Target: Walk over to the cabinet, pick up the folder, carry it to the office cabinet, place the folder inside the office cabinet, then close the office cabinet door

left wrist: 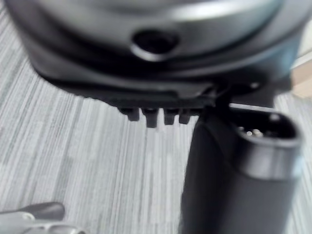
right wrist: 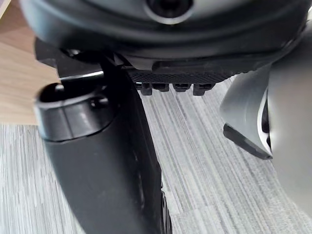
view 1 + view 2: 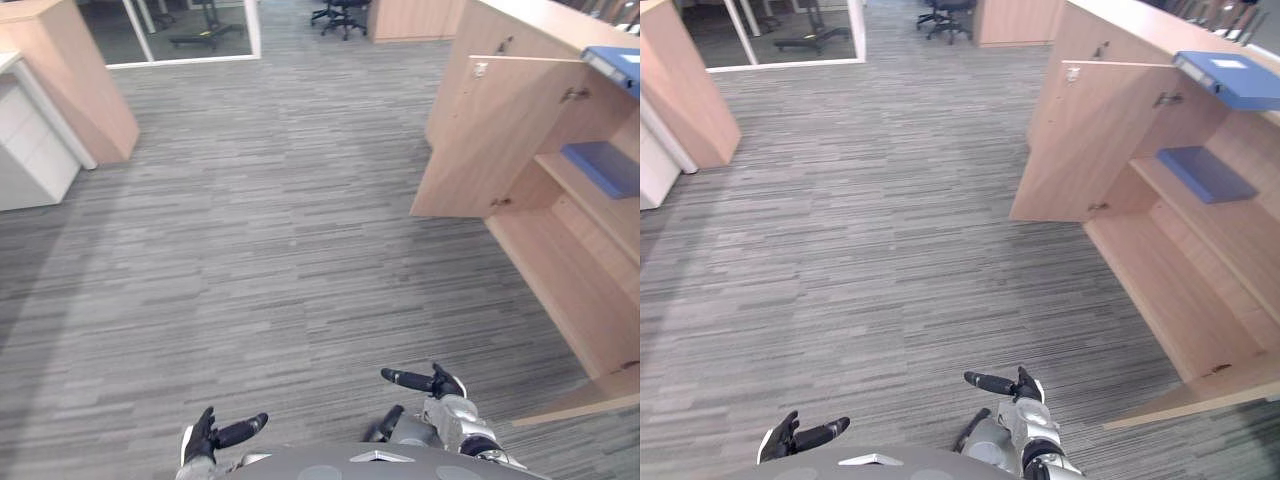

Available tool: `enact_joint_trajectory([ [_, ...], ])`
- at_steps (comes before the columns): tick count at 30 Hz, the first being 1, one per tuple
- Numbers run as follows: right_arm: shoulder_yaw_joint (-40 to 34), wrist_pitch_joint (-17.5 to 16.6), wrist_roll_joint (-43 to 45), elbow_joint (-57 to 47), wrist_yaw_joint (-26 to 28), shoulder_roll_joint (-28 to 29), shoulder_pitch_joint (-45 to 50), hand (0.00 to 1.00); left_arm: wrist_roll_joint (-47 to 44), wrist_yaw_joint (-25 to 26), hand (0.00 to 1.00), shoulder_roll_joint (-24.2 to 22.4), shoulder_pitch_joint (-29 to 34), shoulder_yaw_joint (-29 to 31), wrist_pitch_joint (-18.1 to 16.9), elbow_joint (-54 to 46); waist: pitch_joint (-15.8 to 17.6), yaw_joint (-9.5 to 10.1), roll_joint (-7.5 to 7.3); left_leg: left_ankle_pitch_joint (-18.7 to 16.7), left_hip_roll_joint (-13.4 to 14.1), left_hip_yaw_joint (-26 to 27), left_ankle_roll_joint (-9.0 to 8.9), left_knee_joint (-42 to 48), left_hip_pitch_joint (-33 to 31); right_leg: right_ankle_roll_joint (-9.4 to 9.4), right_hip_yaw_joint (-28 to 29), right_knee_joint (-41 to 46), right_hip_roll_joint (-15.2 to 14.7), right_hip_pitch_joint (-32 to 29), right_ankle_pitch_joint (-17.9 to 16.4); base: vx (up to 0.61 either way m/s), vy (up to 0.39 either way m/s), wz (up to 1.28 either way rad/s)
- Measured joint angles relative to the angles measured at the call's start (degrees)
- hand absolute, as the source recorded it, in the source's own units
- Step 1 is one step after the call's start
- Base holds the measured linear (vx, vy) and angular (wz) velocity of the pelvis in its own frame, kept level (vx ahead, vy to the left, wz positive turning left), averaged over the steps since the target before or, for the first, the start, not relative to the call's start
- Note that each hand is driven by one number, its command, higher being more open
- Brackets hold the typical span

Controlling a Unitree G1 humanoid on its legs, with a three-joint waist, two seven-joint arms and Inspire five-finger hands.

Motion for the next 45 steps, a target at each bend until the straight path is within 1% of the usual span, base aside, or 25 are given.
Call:
enact_joint_trajectory([
  [2, 0.1, 0.5, 0.1, -1.2, -0.5, 1.2, 0.3, 1.0, 0.2, 0.0, 1.0, -0.3, 0.0, 1.7, 1.2, 0.0, 0.0, 0.23, -0.63, -1.7, 1.0, 2.7, -2.12, 0.6, 0.4, -3.06, -3.3, -6.7, 2.6, -0.7, 0.6, 0.21, -0.175, -0.75],
  [5, 0.0, 0.8, 1.4, -2.8, -0.7, 1.3, 0.9, 1.0, 0.5, -0.1, 1.0, -1.2, -1.5, 2.1, 1.7, 0.0, -0.2, -0.02, 0.26, -4.7, 4.9, 5.4, -5.56, 2.1, 1.1, -9.09, -5.3, -7.1, 6.8, -0.6, -0.7, 0.39, -0.185, -0.56],
  [7, 0.0, 0.8, 1.6, -3.3, -0.8, 1.4, 1.2, 1.0, 2.1, -0.5, 1.0, -2.2, -2.8, 2.9, 2.1, 0.0, -0.4, -0.7, 1.11, -4.8, 6.5, 6.3, -6.3, 1.7, 2.1, -9.75, -5.0, -6.3, 9.5, -0.7, -3.3, 0.4, -0.158, -0.33],
  [11, -0.9, 0.8, 4.4, -3.1, -0.9, 2.3, 1.9, 1.0, 2.1, -0.8, 1.0, -3.4, -6.6, 3.7, 2.0, 0.2, -0.8, -1.62, 0.86, -5.1, 10.8, 6.6, -6.94, 7.5, 2.8, -9.34, -3.5, -5.3, 13.5, 1.4, -7.4, 0.3, -0.161, -0.32],
  [13, -1.1, 0.5, 6.7, -3.4, -1.1, 3.1, 3.6, 1.0, 1.3, -1.0, 1.0, -4.9, -6.9, 4.1, 2.0, 0.0, -2.0, -2.15, 0.89, -5.0, 16.9, 5.5, -6.62, 27.6, -3.2, -9.15, -0.2, -10.1, 18.0, 4.3, -7.2, 0.27, -0.135, -0.73],
  [14, -1.1, 0.5, 7.2, -3.5, -1.0, 3.2, 3.9, 1.0, 1.2, -0.9, 1.0, -5.1, -6.9, 4.2, 2.0, 0.0, -2.3, -2.1, 1.52, -4.2, 19.2, 4.8, -5.44, 34.8, -5.7, -9.34, 0.9, -11.6, 19.7, 5.4, -7.1, 0.29, -0.114, -1.09],
  [15, -0.6, 0.4, 8.3, -3.4, -1.2, 3.0, 3.8, 1.0, 0.7, -0.6, 1.0, -5.5, -6.7, 4.2, 2.0, 0.1, -2.9, -1.64, 3.22, -2.6, 23.9, 3.0, -3.63, 48.6, -10.3, -9.44, 3.8, -13.4, 23.1, 7.0, -7.1, 0.24, -0.04, -1.32],
  [16, -0.4, 0.4, 8.4, -3.2, -1.8, 2.9, 3.6, 1.0, -0.6, 0.0, 1.0, -5.6, -6.8, 4.3, 2.0, 0.1, -2.6, -0.74, 3.88, -2.7, 27.0, 2.0, -3.81, 57.7, -13.9, -9.84, 6.6, -14.1, 24.9, 8.9, -7.5, 0.27, -0.033, -1.35],
  [17, -0.2, 0.4, 8.4, -3.2, -2.0, 3.0, 3.6, 1.0, -0.9, 0.4, 1.0, -5.5, -6.9, 4.4, 1.8, -0.3, -2.3, -0.63, 3.73, -3.1, 27.4, 1.4, -4.01, 60.4, -15.7, -10.02, 8.1, -14.6, 25.4, 9.9, -7.7, 0.18, 0.024, -1.16],
  [20, 0.1, 0.4, 8.4, -2.2, -2.9, 3.1, 3.5, 1.0, -1.3, 1.6, 1.0, -4.2, -7.1, 4.4, 0.7, -1.3, -1.4, -0.35, 2.09, -4.3, 25.8, -2.0, -4.0, 60.3, -24.9, -8.94, 14.3, -17.4, 25.2, 14.2, -7.6, 0.14, 0.047, -0.99],
  [23, 1.2, 0.5, 8.4, -1.1, -3.2, 2.7, 3.4, 1.0, -4.8, 1.8, 1.0, -3.9, -6.9, 5.1, 0.6, -2.8, -0.6, 0.79, 1.45, -5.3, 21.4, -8.3, -4.09, 48.2, -31.3, -6.84, 20.4, -19.5, 24.3, 17.9, -7.2, 0.2, 0.127, -1.01],
  [24, 1.2, 0.6, 8.3, -0.9, -3.2, 2.5, 3.5, 1.0, -5.1, 2.0, 1.0, -4.4, -6.7, 6.0, 0.6, -3.5, 0.0, 1.04, 0.66, -4.8, 18.4, -11.7, -5.13, 39.8, -31.9, -6.19, 22.5, -19.5, 23.1, 19.1, -7.3, 0.32, 0.19, -0.81],
  [26, 1.9, 0.6, 8.3, -0.5, -3.2, 2.3, 3.5, 1.0, -6.1, 2.0, 1.0, -4.8, -6.6, 6.9, 0.5, -3.9, 0.6, 1.07, 0.27, -1.8, 13.4, -19.8, -7.61, 23.9, -31.8, -3.93, 26.2, -19.7, 20.8, 21.4, -8.2, 0.37, 0.242, -0.85],
  [28, 2.6, 0.6, 8.3, -0.5, -3.2, 2.4, 3.5, 1.0, -6.9, 2.0, 1.0, -5.4, -6.5, 8.2, 0.6, -3.9, 0.7, 1.19, 0.36, 1.3, 12.6, -22.7, -7.97, 16.8, -31.8, -2.13, 28.9, -19.7, 19.7, 22.4, -8.8, 0.37, 0.284, -0.79],
  [30, 3.4, 0.6, 8.1, -0.5, -3.1, 2.4, 3.6, 1.0, -7.2, 2.0, 1.0, -6.0, -6.6, 8.8, 0.6, -3.9, 0.7, 1.64, 0.73, 6.6, 12.6, -24.8, -9.24, 12.2, -31.5, 0.48, 32.0, -19.5, 18.2, 23.7, -10.0, 0.38, 0.351, -0.83],
  [31, 3.4, 0.6, 8.0, -0.5, -3.1, 2.4, 3.7, 1.0, -7.1, 2.0, 1.0, -6.0, -6.5, 8.7, 0.6, -3.8, 0.5, 2.1, 1.2, 11.4, 12.4, -24.8, -10.63, 11.7, -30.4, 2.01, 33.6, -19.2, 17.4, 24.1, -10.4, 0.38, 0.425, -0.8],
  [32, 3.4, 0.6, 7.8, -0.4, -3.1, 2.8, 3.5, 1.0, -7.1, 1.8, 1.0, -6.0, -7.2, 8.6, 0.6, -3.7, 0.8, 2.52, 0.3, 12.9, 11.0, -23.5, -9.63, 13.5, -29.7, 3.89, 35.5, -19.1, 15.3, 24.5, -10.7, 0.36, 0.42, -0.84],
  [34, 3.4, 0.9, 7.6, 0.1, -2.5, 3.6, 3.0, 1.0, -7.1, 1.8, 1.0, -5.7, -7.2, 9.0, 0.5, -3.8, 0.7, 2.87, 0.19, 6.7, 10.9, -21.2, -7.87, 22.1, -31.0, 7.1, 36.1, -18.9, 13.4, 24.5, -7.9, 0.3, 0.37, -0.78],
  [35, 3.4, 0.9, 7.6, 0.2, -2.3, 3.6, 3.2, 1.0, -7.1, 1.8, 1.0, -5.5, -7.1, 9.3, 0.5, -3.6, 0.5, 3.02, 0.47, 5.1, 10.3, -21.9, -7.18, 24.7, -31.5, 7.12, 36.6, -19.0, 12.6, 24.6, -7.8, 0.32, 0.406, -0.76],
  [37, 3.2, 0.9, 7.6, 1.3, -2.0, 2.9, 3.0, 1.0, -7.2, 1.5, 1.0, -4.9, -7.2, 9.8, 0.5, -1.9, -1.2, 3.04, -0.12, 1.1, 6.4, -22.6, -5.2, 28.9, -31.4, 7.94, 38.2, -18.7, 8.1, 24.7, -7.3, 0.35, 0.458, -0.66],
  [39, 1.6, 0.9, 7.6, 1.4, -1.9, 2.3, 2.8, 1.0, -7.8, 1.4, 1.0, -4.9, -7.1, 9.8, 0.6, -0.9, -1.3, 2.85, 0.38, -0.2, 3.7, -20.5, -3.16, 27.5, -28.9, 8.69, 39.7, -13.4, 4.5, 22.6, -6.8, 0.22, 0.386, -0.57],
  [41, 0.4, 1.2, 7.7, 2.1, -1.9, 1.6, 2.9, 1.0, -10.3, 1.5, 1.0, -5.1, -5.5, 10.2, 0.6, -0.8, -1.5, 2.89, 0.77, -1.1, 0.9, -18.5, -1.12, 24.3, -24.0, 7.01, 40.1, -1.8, 0.5, 18.2, -5.6, 0.18, 0.388, -0.55],
  [43, -0.2, 0.8, 7.6, 0.2, -1.9, 0.0, 3.5, 1.0, -11.5, 1.6, 1.0, -5.1, -2.4, 9.9, 0.6, -0.2, -2.0, 1.99, 1.67, -2.1, -3.0, -16.9, 2.17, 19.5, -17.8, -2.52, 39.4, 17.4, -5.7, 10.6, 0.8, 0.16, 0.359, -0.32],
  [44, -0.2, 0.7, 7.6, -0.8, -1.9, -0.2, 3.7, 1.0, -11.5, 1.5, 1.0, -5.1, -2.0, 9.8, 0.6, 0.2, -2.0, 1.74, 1.6, -2.2, -4.0, -16.7, 2.85, 18.9, -16.7, -4.68, 39.1, 22.9, -7.4, 8.4, 2.0, 0.09, 0.256, -0.04],
  [45, -0.1, 0.6, 7.6, -2.0, -1.9, -0.3, 3.8, 1.0, -11.4, 1.5, 1.0, -4.6, -0.6, 9.9, 0.9, 0.6, -2.0, 1.06, 1.3, -2.4, -5.3, -16.6, 3.71, 17.5, -14.2, -7.93, 37.6, 32.2, -9.4, 5.2, 2.1, 0.11, 0.208, -0.04],
])
